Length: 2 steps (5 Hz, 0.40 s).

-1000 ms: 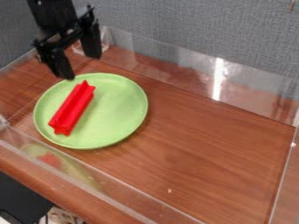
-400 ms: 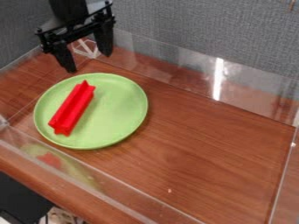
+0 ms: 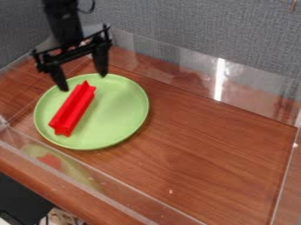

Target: Put the red object on the green plate

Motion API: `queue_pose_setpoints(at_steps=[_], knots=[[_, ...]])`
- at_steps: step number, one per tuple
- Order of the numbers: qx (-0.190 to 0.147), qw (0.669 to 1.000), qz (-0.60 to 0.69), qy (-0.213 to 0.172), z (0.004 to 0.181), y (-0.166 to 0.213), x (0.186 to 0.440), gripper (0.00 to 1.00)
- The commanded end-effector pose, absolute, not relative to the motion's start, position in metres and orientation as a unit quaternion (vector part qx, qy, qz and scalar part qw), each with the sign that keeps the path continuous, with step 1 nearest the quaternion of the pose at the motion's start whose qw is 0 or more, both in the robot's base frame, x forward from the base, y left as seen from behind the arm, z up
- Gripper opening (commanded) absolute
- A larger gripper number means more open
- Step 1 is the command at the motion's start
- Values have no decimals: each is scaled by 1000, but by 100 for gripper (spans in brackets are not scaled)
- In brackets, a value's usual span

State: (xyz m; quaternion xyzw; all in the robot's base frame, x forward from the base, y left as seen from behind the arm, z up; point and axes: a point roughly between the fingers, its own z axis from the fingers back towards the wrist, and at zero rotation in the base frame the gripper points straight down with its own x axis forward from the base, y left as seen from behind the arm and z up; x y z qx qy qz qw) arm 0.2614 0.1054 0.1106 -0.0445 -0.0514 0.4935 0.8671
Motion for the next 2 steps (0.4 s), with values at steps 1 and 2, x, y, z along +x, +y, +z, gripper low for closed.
queue_pose_setpoints(at_steps=[1, 2], knots=[[-41, 887, 451, -93, 126, 107, 251, 100], [-36, 905, 411, -107, 138, 88, 257, 100]])
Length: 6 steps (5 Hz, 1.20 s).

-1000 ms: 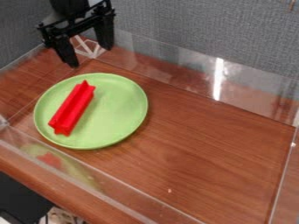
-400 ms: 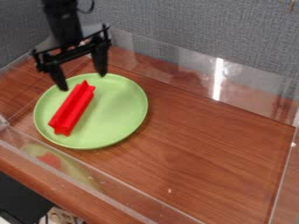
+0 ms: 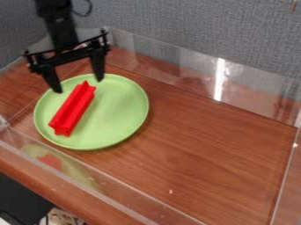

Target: Put the red object on the green plate

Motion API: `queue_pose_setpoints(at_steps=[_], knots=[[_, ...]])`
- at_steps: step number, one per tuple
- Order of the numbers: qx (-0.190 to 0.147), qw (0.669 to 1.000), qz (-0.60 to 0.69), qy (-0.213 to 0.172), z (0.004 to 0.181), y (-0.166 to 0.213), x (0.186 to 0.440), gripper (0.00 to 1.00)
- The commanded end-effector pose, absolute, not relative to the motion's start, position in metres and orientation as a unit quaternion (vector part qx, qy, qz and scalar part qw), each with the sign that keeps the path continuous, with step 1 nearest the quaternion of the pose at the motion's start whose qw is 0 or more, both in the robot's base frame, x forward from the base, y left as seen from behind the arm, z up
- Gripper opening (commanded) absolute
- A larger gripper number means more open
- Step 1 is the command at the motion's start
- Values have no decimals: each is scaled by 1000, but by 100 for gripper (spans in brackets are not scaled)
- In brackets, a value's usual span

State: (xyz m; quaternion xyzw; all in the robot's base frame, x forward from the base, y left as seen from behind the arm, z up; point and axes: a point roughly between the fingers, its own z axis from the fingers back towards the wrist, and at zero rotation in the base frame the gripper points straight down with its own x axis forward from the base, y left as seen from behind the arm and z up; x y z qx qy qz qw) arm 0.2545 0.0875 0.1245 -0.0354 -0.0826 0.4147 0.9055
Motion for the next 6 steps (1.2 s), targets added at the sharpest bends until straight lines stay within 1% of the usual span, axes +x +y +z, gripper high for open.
queue_pose_setpoints(at_steps=[1, 2, 4, 6], knots=[[-30, 925, 359, -121, 147, 71, 264, 100], [-21, 938, 323, -126, 142, 67, 272, 100], [-15, 970, 208, -124, 124, 69, 271, 100], [-5, 971, 205, -120, 120, 75, 287, 100]])
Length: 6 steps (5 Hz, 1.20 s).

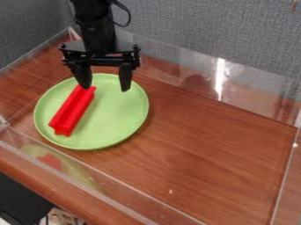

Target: Put the red object on the green plate

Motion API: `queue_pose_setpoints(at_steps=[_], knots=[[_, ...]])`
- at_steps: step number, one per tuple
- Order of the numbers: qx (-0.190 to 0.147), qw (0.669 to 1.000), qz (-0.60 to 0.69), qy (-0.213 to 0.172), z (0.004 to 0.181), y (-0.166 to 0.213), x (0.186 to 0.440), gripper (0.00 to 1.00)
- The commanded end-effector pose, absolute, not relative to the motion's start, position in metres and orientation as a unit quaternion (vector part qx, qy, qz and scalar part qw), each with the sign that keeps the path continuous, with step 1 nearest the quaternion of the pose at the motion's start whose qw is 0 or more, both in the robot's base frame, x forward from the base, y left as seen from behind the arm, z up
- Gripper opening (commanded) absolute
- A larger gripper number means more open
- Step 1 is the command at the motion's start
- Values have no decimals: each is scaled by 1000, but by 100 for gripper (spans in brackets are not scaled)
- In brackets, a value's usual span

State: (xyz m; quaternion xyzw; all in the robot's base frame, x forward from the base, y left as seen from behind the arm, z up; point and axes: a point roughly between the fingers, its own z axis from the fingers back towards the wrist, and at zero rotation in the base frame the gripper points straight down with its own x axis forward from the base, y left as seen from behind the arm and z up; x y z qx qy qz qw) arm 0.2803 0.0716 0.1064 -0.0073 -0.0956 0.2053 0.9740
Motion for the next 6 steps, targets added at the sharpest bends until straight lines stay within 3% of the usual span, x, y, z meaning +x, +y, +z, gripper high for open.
queue_pose_setpoints(at_steps=[1, 2, 3, 4, 5, 6], knots=[[-15, 975, 180, -128, 140, 65, 288, 100], [-27, 978, 151, -141, 163, 52, 288, 100], [-36, 982, 107, -154, 185, 35, 289, 0], [-31, 984, 89, -150, 181, 56, 303, 100], [-25, 987, 69, -141, 173, 72, 315, 0], [-24, 989, 51, -139, 183, 59, 310, 100]])
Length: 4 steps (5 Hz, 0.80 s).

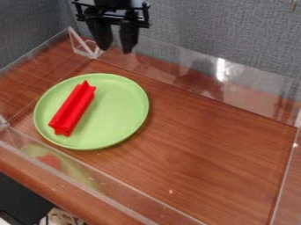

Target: Put the red object on the green plate

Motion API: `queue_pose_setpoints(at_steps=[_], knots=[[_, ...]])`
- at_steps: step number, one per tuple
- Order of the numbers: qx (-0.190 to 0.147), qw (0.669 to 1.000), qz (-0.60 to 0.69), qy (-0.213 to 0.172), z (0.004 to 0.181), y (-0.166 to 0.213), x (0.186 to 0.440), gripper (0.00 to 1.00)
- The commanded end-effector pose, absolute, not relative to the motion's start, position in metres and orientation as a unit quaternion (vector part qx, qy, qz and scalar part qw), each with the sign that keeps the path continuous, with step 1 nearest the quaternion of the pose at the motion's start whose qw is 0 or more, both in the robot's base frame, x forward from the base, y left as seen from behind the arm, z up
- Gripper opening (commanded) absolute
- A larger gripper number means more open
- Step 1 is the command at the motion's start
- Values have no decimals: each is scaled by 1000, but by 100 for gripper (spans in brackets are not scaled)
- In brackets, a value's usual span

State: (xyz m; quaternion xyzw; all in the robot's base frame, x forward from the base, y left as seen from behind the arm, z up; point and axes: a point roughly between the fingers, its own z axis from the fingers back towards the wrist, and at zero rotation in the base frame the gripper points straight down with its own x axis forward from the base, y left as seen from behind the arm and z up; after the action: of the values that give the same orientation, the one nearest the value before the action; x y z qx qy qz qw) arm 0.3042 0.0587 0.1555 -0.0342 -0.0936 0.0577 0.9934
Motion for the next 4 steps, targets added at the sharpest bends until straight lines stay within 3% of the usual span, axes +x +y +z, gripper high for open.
queue_pose_setpoints(at_steps=[1, 2, 4], knots=[[-22, 990, 42, -135, 190, 55, 308, 100], [-24, 990, 5, -139, 194, 25, 303, 100], [-20, 992, 2, -123, 168, 8, 312, 100]])
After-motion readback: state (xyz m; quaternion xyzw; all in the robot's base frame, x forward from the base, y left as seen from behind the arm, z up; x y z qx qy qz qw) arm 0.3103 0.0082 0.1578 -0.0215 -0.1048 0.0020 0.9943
